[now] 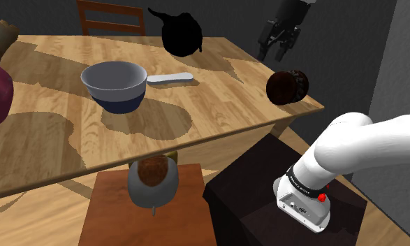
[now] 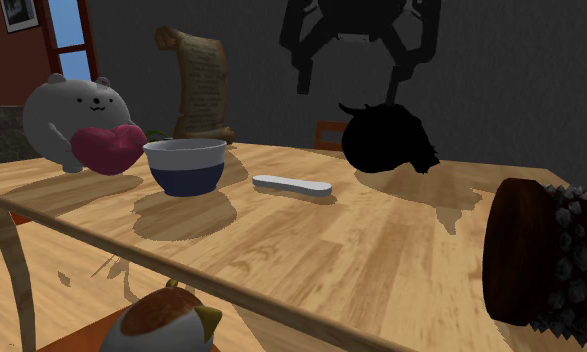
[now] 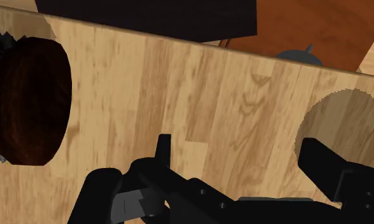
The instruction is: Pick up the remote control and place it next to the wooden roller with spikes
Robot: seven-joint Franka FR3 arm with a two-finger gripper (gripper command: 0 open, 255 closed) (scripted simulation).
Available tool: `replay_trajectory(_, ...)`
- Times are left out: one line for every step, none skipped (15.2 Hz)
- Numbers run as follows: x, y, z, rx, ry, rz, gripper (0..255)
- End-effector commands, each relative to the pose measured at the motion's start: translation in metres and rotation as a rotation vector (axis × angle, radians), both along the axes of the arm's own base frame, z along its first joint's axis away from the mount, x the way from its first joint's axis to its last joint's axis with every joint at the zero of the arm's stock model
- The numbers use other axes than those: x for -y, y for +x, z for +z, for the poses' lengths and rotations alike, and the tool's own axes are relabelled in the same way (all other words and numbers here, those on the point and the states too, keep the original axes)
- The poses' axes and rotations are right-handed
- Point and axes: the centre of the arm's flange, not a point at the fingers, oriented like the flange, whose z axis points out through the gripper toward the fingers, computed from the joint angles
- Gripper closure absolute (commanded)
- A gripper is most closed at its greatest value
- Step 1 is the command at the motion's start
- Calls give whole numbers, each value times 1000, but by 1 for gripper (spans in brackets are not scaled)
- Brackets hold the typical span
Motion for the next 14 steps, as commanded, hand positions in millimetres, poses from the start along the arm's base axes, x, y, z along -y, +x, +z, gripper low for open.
replay_trajectory(0, 0, 0, 0, 0, 0, 0)
replay_trajectory(3, 12, -5, 3, -4, 42, 0)
replay_trajectory(6, 24, -11, 5, -8, 85, 0)
replay_trajectory(8, 36, -16, 8, -12, 127, 0)
replay_trajectory(9, 48, -21, 11, -17, 169, 0)
replay_trajectory(10, 61, -26, 13, -21, 212, 0)
replay_trajectory(11, 73, -31, 16, -25, 254, 0)
replay_trajectory(11, 86, -36, 19, -29, 296, 0)
replay_trajectory(10, 98, -41, 21, -33, 339, 0)
replay_trajectory(9, 110, -46, 24, -37, 381, 0)
replay_trajectory(8, 123, -51, 27, -42, 423, 0)
replay_trajectory(6, 135, -56, 29, -46, 466, 0)
replay_trajectory(3, 147, -61, 32, -50, 508, 0)
replay_trajectory(0, 159, -66, 34, -54, 550, 0)
